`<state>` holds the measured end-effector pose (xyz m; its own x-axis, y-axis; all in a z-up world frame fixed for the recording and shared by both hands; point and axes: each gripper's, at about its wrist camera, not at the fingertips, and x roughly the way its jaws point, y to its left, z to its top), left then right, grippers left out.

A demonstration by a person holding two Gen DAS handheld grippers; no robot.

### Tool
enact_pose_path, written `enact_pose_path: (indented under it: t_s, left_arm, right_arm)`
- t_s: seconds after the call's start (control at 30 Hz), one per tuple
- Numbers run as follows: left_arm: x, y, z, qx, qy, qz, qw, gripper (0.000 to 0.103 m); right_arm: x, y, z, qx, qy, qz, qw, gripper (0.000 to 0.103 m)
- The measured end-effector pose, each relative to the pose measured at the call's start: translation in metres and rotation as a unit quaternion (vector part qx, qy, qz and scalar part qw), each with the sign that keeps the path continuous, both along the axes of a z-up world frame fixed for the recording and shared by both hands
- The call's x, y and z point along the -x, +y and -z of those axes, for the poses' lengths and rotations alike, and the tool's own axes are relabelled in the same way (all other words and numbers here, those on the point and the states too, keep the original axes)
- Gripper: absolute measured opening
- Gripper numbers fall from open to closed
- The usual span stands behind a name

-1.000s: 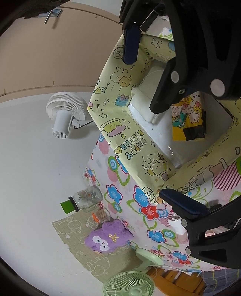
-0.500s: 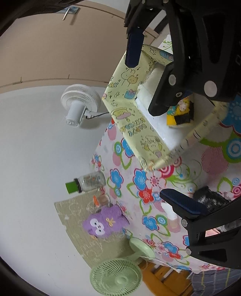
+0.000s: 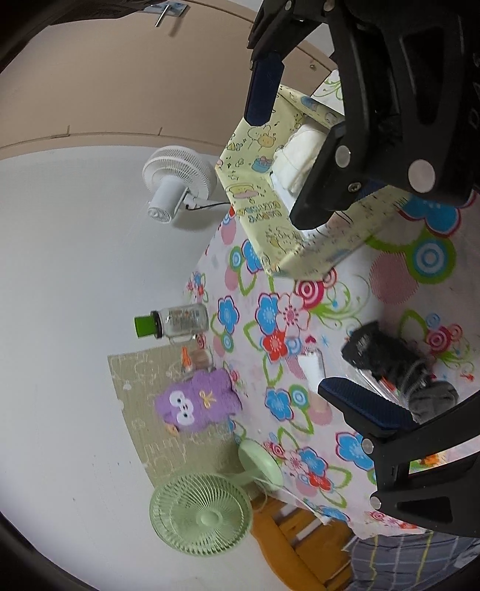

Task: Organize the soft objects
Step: 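Withdraw both tools from the box back over the table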

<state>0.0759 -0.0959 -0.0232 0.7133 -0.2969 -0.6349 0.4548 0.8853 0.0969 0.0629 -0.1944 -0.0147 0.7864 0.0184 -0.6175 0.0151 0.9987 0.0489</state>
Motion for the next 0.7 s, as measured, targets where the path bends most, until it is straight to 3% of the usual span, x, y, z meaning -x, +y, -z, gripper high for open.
enact_pose_path:
  t_s: [0.23, 0.7]
  left_arm:
    - [0.007, 0.026, -0.003, 0.008, 0.0, -0.021, 0.9997, 0.101]
    - [0.017, 0.077, -0.007, 0.027, -0.016, -0.062, 0.9976, 0.102]
  right_arm:
    - [0.006, 0.024, -0.004, 0.0, -0.003, -0.015, 1.0, 0.097]
    - [0.006, 0.066, 0.0, 0.001, -0.023, -0.05, 0.998, 0.098]
